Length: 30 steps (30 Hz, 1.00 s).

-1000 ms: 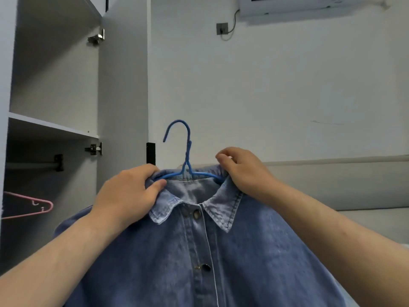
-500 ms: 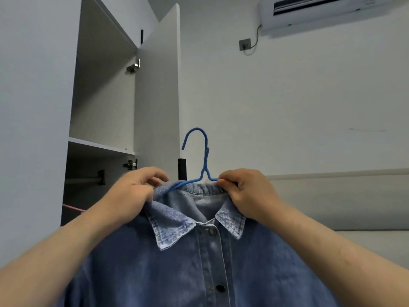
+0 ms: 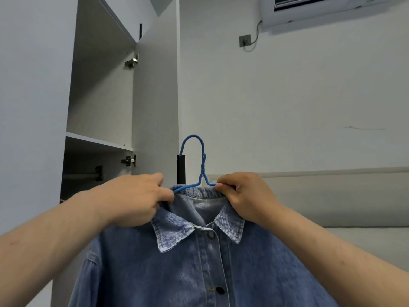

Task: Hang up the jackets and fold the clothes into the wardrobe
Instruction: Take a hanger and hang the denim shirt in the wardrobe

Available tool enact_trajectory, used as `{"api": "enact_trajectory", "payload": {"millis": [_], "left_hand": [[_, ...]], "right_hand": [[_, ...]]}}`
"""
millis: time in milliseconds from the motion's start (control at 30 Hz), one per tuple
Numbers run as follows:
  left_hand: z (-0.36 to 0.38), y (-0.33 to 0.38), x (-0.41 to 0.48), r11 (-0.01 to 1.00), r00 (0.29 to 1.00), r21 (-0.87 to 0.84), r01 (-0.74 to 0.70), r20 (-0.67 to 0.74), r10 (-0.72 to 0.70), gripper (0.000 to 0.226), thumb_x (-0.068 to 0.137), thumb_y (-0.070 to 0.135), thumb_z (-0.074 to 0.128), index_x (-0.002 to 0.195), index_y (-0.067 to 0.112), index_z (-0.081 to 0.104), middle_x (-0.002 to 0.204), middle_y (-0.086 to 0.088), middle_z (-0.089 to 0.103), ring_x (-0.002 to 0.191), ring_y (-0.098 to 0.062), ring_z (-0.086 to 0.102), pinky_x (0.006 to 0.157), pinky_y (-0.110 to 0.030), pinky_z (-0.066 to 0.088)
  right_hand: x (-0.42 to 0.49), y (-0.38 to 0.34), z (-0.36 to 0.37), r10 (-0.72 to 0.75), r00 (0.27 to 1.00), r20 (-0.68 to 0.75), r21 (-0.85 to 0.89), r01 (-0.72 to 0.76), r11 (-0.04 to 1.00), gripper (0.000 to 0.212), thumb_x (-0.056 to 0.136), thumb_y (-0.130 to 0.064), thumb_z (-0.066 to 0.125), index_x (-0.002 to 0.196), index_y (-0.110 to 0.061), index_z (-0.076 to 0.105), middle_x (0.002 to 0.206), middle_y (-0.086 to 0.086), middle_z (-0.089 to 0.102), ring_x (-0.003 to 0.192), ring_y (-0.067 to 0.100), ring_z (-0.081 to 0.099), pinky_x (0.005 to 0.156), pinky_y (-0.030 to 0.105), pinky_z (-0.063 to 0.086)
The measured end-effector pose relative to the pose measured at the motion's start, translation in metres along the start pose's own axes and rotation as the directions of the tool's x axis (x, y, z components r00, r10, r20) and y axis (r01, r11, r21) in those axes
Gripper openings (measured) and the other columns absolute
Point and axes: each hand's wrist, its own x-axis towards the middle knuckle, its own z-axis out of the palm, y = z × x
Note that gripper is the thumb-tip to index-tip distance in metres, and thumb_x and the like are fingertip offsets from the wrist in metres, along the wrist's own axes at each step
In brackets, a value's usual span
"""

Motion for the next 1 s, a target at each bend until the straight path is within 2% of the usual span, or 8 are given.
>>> {"api": "enact_trajectory", "payload": {"millis": [100,200,367,467,567,667,800,1000], "left_hand": [[-0.007,-0.006,0.0,0.983,0.984,-0.185,0.017,0.178,0.016,0.042,0.071,0.029,0.044,0.104,0.055,0.048,0.098,0.021,0.041,0.086,0.003,0.046,0.069,-0.02,0.037],[-0.002,-0.012,-0.007,0.978,0.977,-0.191,-0.079,0.178,0.114,0.064,0.076,0.017,0.051,0.116,0.066,0.041,0.106,0.027,0.041,0.095,0.007,0.046,0.08,-0.017,0.04],[0.023,-0.013,-0.013,0.975,0.974,-0.086,-0.204,-0.123,0.193,0.052,0.089,0.014,0.052,0.117,0.058,0.052,0.111,0.028,0.034,0.102,0.001,0.039,0.084,-0.016,0.037],[0.025,-0.013,-0.011,0.948,0.952,-0.258,-0.185,-0.286,0.109,0.044,0.088,0.007,0.058,0.106,0.046,0.066,0.126,0.032,0.031,0.118,0.008,0.03,0.095,-0.003,0.02],[0.023,0.001,-0.01,0.886,0.88,-0.407,-0.224,-0.475,0.004,0.046,0.079,-0.01,0.052,0.097,0.026,0.073,0.119,0.023,0.052,0.114,0.001,0.05,0.097,-0.012,0.038],[0.025,0.006,-0.015,0.939,0.738,-0.167,-0.302,-0.664,0.12,0.037,0.08,-0.003,0.041,0.104,0.009,0.067,0.115,-0.002,0.064,0.095,-0.022,0.065,0.079,-0.032,0.055],[0.032,-0.005,-0.019,0.92,0.696,0.21,-0.332,-0.604,0.389,0.029,0.088,-0.003,0.038,0.11,0.007,0.053,0.119,-0.019,0.064,0.097,-0.033,0.065,0.075,-0.039,0.058],[0.038,-0.007,-0.017,0.913,0.692,0.104,-0.394,-0.62,0.37,0.02,0.084,-0.006,0.053,0.097,0.001,0.066,0.11,-0.015,0.069,0.097,-0.029,0.068,0.078,-0.038,0.058]], "right_hand": [[-0.001,0.001,0.001,0.01,0.999,0.035,0.036,-0.011,0.999,0.021,0.096,-0.037,0.057,0.076,-0.035,0.064,0.064,-0.026,0.057,0.066,-0.003,0.052,0.054,0.021,0.029],[-0.002,0.003,0.002,0.017,0.999,0.05,0.061,-0.02,0.998,0.018,0.096,-0.035,0.058,0.082,-0.032,0.069,0.07,-0.035,0.056,0.068,-0.006,0.052,0.055,0.02,0.03],[-0.002,0.004,0.006,0.027,0.998,0.048,0.073,-0.03,0.997,0.016,0.095,-0.036,0.059,0.087,-0.029,0.071,0.071,-0.038,0.056,0.068,-0.008,0.052,0.057,0.023,0.032],[-0.002,0.002,0.009,0.033,0.998,0.055,0.078,-0.037,0.996,0.016,0.095,-0.036,0.059,0.088,-0.03,0.072,0.072,-0.041,0.055,0.07,-0.012,0.052,0.057,0.019,0.031],[0.0,0.002,0.008,0.062,0.997,0.047,0.091,-0.067,0.994,0.017,0.095,-0.037,0.058,0.082,-0.034,0.068,0.069,-0.035,0.058,0.069,-0.007,0.053,0.057,0.022,0.035],[0.003,0.002,0.004,0.071,0.997,0.029,0.109,-0.074,0.991,0.027,0.095,-0.035,0.059,0.068,-0.041,0.059,0.065,-0.024,0.059,0.065,-0.002,0.054,0.058,0.024,0.039],[0.001,0.001,0.003,0.059,0.998,0.027,0.145,-0.062,0.987,0.033,0.095,-0.032,0.06,0.064,-0.044,0.056,0.064,-0.024,0.059,0.063,-0.001,0.052,0.058,0.02,0.039],[0.004,-0.003,0.012,0.077,0.995,0.057,0.139,-0.085,0.987,0.036,0.095,-0.033,0.06,0.06,-0.043,0.054,0.06,-0.026,0.057,0.06,-0.003,0.051,0.054,0.022,0.032]]}}
